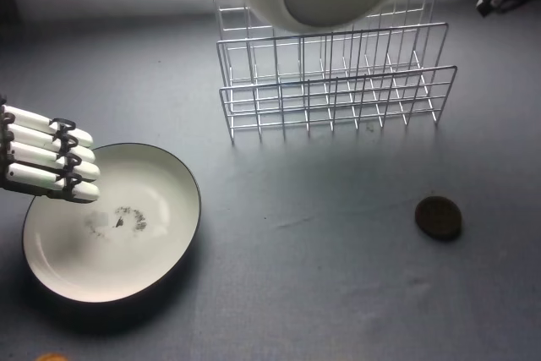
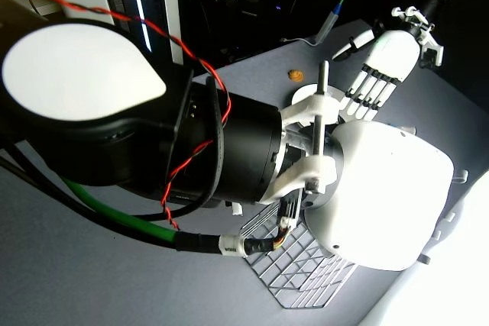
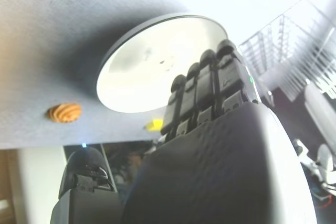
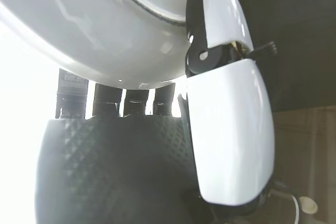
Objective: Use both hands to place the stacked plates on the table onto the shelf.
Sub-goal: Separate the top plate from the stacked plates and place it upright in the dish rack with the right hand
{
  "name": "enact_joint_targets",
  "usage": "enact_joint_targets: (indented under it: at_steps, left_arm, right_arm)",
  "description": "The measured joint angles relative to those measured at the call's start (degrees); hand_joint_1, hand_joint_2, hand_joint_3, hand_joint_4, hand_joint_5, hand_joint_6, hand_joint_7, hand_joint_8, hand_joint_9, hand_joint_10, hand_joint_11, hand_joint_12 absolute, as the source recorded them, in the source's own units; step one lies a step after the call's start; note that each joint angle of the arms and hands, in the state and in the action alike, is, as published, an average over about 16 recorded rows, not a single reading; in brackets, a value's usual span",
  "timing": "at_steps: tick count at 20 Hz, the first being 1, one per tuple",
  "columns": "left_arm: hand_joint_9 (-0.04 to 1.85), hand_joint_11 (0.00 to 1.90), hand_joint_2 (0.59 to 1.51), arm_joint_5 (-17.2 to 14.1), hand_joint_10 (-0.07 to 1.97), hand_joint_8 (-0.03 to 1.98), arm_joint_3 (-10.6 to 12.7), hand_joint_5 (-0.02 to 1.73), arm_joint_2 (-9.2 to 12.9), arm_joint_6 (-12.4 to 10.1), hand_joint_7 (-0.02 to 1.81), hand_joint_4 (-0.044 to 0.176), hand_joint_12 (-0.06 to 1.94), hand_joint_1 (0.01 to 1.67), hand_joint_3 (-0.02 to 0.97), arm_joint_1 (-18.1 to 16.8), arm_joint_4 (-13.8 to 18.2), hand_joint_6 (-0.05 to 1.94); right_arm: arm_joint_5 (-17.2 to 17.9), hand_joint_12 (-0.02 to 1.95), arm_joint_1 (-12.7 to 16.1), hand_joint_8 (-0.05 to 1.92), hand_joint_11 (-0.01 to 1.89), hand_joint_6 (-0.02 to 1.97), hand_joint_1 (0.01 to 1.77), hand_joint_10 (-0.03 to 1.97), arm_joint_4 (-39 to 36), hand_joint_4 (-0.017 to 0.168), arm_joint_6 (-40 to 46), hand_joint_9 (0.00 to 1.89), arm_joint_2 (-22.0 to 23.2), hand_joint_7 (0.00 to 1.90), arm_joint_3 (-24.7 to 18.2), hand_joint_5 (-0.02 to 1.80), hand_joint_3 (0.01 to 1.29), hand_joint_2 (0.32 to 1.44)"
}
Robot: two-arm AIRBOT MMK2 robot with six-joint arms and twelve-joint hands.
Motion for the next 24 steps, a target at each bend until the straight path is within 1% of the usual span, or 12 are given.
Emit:
enact_joint_targets:
  at_steps: [4,8,10,13,15,18,24]
  left_arm:
    - [0.02,0.01,1.064,-0.1,0.01,-0.01,0.5,0.02,-0.1,0.3,0.01,-0.001,0.01,0.02,0.019,0.7,-0.1,0.01]
    - [0.02,0.01,1.065,-0.4,0.01,-0.01,0.9,0.02,-0.1,0.7,0.01,-0.001,0.01,0.02,0.019,1.4,-0.1,0.01]
    - [0.02,0.01,1.066,-0.5,0.01,-0.01,1.0,0.02,-0.1,0.9,0.01,-0.001,0.01,0.02,0.019,1.7,-0.2,0.01]
    - [0.02,0.01,1.068,-0.6,0.01,-0.01,1.3,0.02,-0.2,1.1,0.01,-0.001,0.01,0.02,0.019,2.2,-0.2,0.01]
    - [0.02,0.01,1.068,-0.6,0.01,-0.01,1.4,0.02,-0.2,1.3,0.01,-0.001,0.01,0.02,0.019,2.6,-0.2,0.01]
    - [0.02,0.01,1.066,-0.5,0.01,-0.01,1.5,0.02,-0.3,1.4,0.01,-0.001,0.01,0.01,0.019,3.0,-0.2,0.01]
    - [0.02,0.02,1.063,-0.4,0.01,-0.01,1.7,0.02,-0.6,1.5,0.02,-0.001,0.01,0.01,0.019,3.8,-0.2,0.01]
  right_arm:
    - [0.0,1.03,-1.1,0.66,0.93,0.96,1.28,0.45,0.1,-0.004,0.8,1.17,-0.4,1.1,0.7,0.94,0.01,1.01]
    - [-0.2,1.04,-2.3,0.66,0.92,0.96,1.29,0.46,0.2,-0.004,1.2,1.16,-0.9,1.1,1.3,0.94,0.01,1.01]
    - [-0.4,1.04,-2.8,0.66,0.92,0.96,1.29,0.42,0.2,-0.004,1.2,1.17,-1.2,1.09,1.7,0.94,0.01,1.01]
    - [-0.6,1.04,-3.6,0.66,0.92,0.96,1.29,0.25,0.3,-0.002,1.2,1.22,-1.6,1.09,2.1,0.94,0.01,1.01]
    - [-0.8,1.04,-4.0,0.67,0.92,0.95,1.29,0.19,0.3,-0.002,1.1,1.24,-1.9,1.09,2.5,0.94,0.01,1.01]
    - [-1.3,1.04,-4.6,0.67,0.92,0.95,1.29,0.24,0.3,-0.003,1.1,1.23,-2.4,1.09,3.2,0.94,0.01,1.01]
    - [-2.9,1.06,-5.5,0.72,0.91,0.96,1.29,0.22,0.6,0.001,1.0,1.23,-3.5,1.08,4.3,0.94,0.01,1.01]
